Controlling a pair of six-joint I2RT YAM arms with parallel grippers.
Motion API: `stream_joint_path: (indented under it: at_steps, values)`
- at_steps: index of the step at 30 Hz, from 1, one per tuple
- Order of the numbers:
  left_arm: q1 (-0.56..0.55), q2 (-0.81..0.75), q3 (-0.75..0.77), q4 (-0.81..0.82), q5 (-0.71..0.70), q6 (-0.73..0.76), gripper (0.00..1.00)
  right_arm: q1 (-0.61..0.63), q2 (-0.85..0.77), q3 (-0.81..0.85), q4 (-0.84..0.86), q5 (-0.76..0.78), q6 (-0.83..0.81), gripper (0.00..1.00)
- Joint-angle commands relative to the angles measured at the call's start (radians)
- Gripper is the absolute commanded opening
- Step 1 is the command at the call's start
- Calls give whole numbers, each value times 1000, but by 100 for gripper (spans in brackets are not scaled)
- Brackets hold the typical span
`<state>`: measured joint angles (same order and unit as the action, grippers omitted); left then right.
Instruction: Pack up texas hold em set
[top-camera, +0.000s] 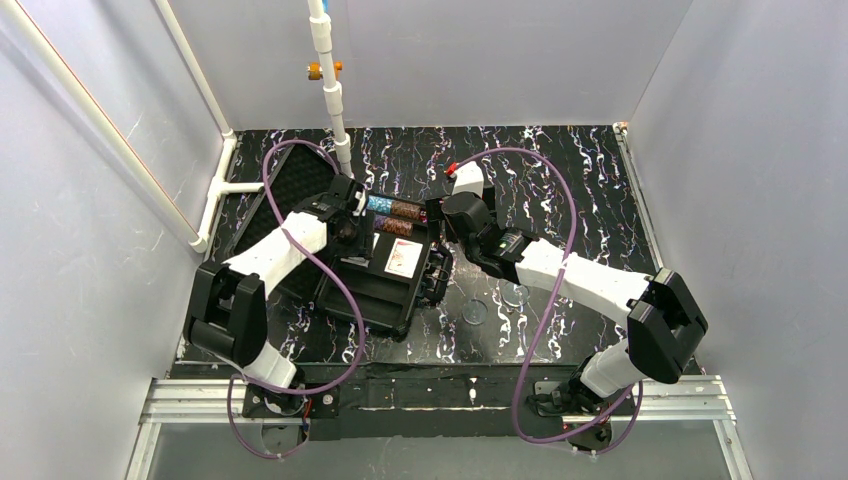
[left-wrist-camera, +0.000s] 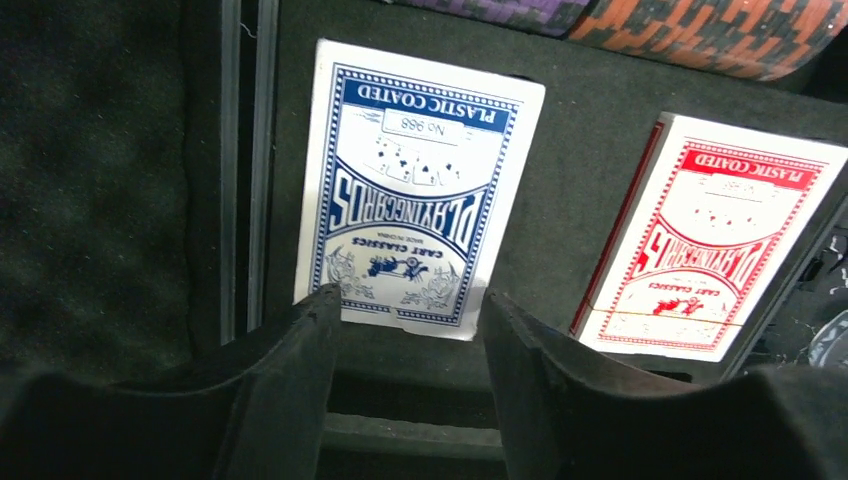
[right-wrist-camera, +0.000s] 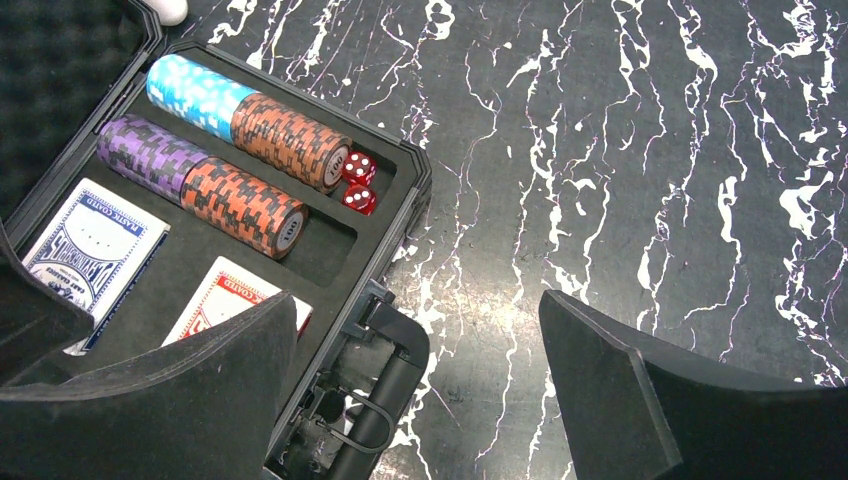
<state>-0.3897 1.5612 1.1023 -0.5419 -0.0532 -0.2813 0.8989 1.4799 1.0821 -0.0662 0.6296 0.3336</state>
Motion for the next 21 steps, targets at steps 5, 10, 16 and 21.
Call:
stream_joint_path:
  at_steps: [5,10,16,21]
  values:
    - [-28,-142,63,-168,-99,27,79,6,-10,16,22,19,-10,98]
    - [-28,-280,71,-210,-180,80,98,6,7,46,-17,1,8,98]
    - [-28,-410,48,-265,-262,98,98,6,21,102,-89,-1,26,98]
    - [-28,-570,-64,-203,-283,67,98,6,5,115,-157,-1,89,98]
